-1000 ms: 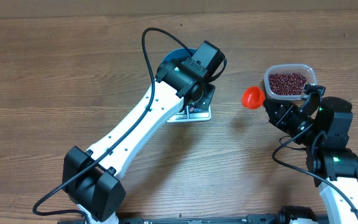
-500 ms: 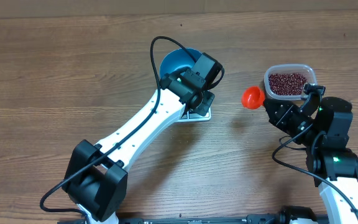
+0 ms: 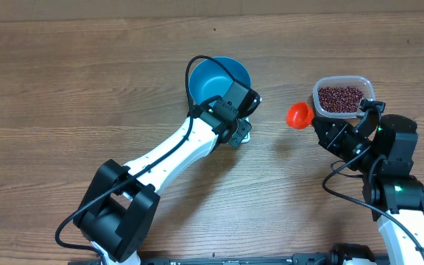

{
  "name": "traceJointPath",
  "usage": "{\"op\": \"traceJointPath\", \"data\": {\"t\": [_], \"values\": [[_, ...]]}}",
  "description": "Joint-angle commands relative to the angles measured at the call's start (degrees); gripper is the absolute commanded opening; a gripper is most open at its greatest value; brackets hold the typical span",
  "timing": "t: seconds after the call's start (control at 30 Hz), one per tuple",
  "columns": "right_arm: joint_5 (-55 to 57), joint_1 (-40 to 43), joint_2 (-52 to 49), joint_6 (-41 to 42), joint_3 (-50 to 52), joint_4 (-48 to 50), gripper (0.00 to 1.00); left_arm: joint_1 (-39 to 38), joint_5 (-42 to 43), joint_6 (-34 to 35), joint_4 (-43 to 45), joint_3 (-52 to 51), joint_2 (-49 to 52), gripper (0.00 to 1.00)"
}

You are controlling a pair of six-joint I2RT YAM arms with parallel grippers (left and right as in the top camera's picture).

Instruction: Scoop item into bowl and weigh 150g on scale

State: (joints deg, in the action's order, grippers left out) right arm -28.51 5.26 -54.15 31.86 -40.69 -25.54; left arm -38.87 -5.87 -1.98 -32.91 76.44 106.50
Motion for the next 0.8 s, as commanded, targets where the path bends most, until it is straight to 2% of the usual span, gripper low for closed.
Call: {"op": "traceJointPath", "data": {"t": [0.0,0.47,0.63,0.77], "values": [[-0.04,0.24,0.83,-0.44,-1.51,0.15,0.04,0.28,-0.52,-2.80,2.47,-2.12,-0.74,0.04],[-0.04,0.24,0.83,-0.46,-1.51,0.15,0.04,0.46,-0.74,-6.08,6.19,-4.09,2.64,0.04],[-0.02,0.24,0.83,-0.46,-1.51,0.15,0.04,0.83,-0.74,-10.27,6.36,-4.09,3.85,0.05],[-0.02,0.24,0.83,-0.46,-1.51,0.15,0.04,1.44,-0.74,-10.91,6.62,-4.09,3.91,0.04]]}}
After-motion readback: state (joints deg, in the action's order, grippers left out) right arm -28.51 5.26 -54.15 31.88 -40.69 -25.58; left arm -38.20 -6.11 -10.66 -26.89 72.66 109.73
